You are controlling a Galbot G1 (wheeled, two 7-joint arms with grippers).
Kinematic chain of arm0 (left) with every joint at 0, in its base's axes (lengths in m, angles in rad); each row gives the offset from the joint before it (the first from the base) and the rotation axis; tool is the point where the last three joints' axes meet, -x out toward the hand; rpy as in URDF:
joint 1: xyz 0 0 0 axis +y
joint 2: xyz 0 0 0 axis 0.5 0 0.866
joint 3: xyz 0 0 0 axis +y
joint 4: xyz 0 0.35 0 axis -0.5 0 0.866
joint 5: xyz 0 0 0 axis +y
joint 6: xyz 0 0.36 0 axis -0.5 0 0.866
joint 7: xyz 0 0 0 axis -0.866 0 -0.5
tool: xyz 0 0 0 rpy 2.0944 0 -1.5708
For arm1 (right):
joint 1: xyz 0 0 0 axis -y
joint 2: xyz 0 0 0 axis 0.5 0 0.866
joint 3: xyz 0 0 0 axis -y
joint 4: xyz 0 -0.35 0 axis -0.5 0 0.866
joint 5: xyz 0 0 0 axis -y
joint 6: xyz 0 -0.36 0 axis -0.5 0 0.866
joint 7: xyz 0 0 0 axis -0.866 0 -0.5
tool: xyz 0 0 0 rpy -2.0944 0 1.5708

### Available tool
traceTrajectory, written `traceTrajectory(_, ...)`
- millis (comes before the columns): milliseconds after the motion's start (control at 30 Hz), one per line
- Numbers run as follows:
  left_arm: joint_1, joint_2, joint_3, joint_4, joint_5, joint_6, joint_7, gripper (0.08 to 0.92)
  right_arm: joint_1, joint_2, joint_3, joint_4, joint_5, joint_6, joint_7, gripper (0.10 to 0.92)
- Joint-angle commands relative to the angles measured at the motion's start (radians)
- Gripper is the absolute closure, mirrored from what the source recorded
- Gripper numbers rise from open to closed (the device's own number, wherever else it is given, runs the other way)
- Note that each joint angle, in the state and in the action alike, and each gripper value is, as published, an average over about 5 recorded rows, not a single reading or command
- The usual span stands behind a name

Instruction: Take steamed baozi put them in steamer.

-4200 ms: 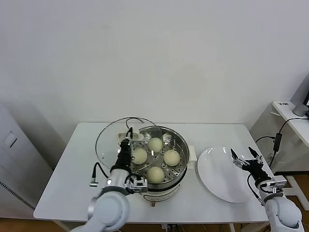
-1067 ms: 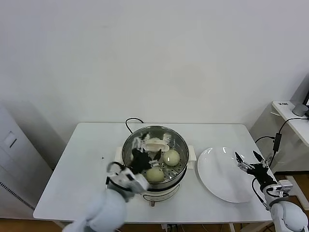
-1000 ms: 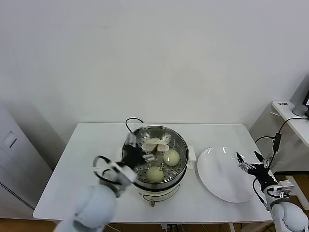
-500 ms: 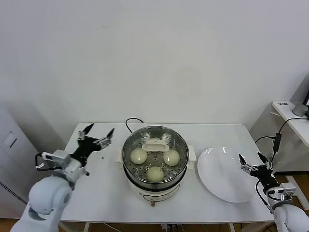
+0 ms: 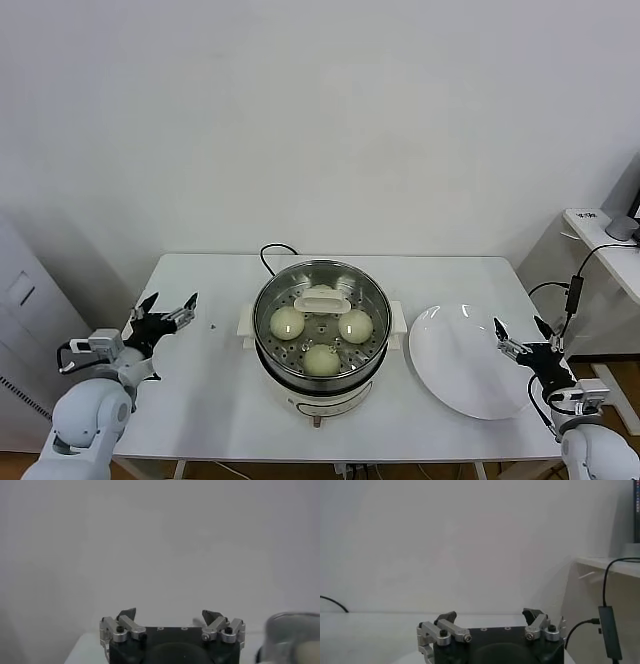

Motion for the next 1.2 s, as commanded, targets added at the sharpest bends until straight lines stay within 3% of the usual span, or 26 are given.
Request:
traceTrajectory(33,0.019,-0.029,-0.005,0.096,0.012,-0.020,0.008,0.177,-0.007,0.011,-0.007,0.009,-0.008,-0.006,0.019,0.203)
traceTrajectory(1200,0.021,-0.042,0.019,0.093,0.018,-0.027,0.008,0.177,-0.007,0.009,-0.041,0.004,-0.043,-0.068,0.019,0.203)
